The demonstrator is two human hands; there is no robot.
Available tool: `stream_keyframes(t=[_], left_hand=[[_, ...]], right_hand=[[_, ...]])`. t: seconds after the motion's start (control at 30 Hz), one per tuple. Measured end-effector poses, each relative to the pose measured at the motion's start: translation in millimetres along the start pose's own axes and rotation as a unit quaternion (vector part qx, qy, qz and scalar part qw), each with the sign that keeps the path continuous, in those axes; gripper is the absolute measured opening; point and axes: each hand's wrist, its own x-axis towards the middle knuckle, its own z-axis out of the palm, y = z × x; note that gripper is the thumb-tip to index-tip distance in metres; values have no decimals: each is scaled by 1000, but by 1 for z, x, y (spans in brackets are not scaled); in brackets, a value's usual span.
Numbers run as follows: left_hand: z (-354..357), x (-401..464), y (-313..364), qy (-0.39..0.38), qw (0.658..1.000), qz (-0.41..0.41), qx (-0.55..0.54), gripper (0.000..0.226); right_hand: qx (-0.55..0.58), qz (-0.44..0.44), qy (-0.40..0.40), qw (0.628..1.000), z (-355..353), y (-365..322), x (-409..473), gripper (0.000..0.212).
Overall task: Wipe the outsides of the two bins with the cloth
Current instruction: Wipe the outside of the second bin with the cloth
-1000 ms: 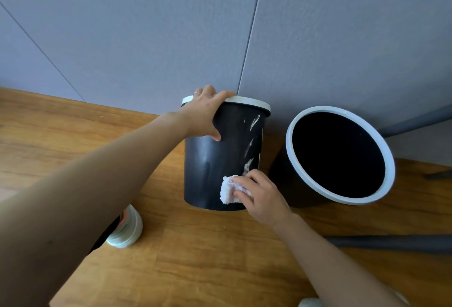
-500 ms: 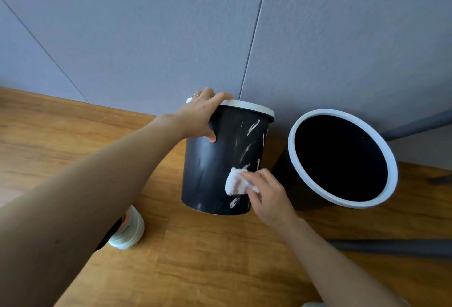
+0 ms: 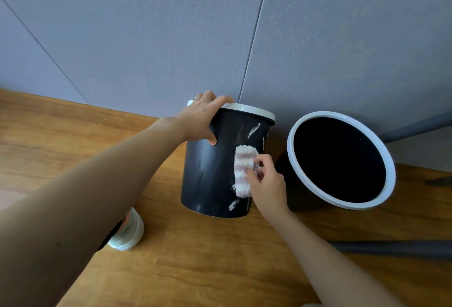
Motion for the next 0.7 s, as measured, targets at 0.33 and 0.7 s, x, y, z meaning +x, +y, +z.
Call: stream_keyframes(t=[0.33, 0.7], left_hand=[[2, 1, 1, 0, 1000, 5, 0, 106], [3, 2, 4, -1, 1000, 15, 5, 108]], right_hand=[[53, -22, 15, 998, 3, -5, 1, 31], [-333, -297, 107, 888, -7, -5, 29, 14]])
